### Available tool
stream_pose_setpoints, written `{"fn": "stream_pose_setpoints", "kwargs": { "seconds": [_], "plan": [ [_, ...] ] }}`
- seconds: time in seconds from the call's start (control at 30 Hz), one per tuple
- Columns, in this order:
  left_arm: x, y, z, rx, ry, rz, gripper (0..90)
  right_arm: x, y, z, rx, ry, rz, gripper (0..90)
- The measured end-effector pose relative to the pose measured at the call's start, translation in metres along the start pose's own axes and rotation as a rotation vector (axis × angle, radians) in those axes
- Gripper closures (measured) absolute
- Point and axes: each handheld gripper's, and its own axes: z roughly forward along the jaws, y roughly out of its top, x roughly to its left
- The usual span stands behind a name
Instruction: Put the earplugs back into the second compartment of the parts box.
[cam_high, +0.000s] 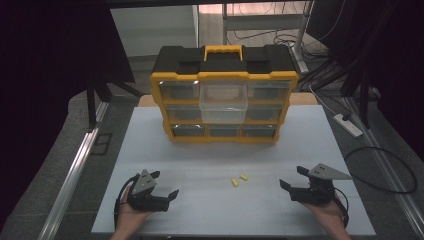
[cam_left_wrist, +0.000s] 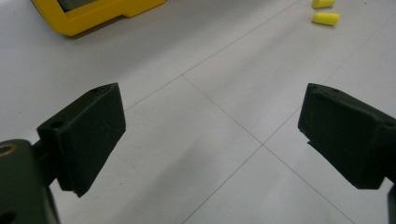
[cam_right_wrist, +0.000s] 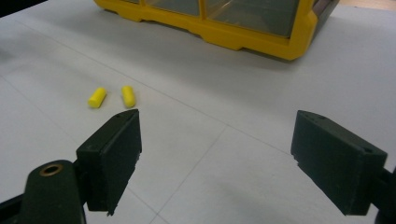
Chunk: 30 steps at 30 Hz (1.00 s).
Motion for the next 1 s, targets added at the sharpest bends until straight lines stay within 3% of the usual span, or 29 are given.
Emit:
{"fn": "stream_pose_setpoints", "kwargs": {
  "seconds": [0.2,0.67,0.87,1.0],
  "plan": [
    [-0.002,0.001,0.001,-0.001,-0.002,0.006,7.6,0.007,0.005,-0.001,0.023,0.012,-0.015,17.8],
    [-0.004,0.001,0.0,-0.004,0.0,0.008,7.7,0.023,0.033,0.019,0.048,0.065,-0.072,18.3],
    [-0.005,0.0,-0.002,-0.01,0.009,0.008,7.8,0.035,0.052,0.038,0.096,0.093,-0.134,18.0],
    [-0.006,-0.001,-0.002,-0.004,0.007,0.014,7.8,0.041,0.059,0.051,0.134,0.106,-0.15,17.9]
  ]
}}
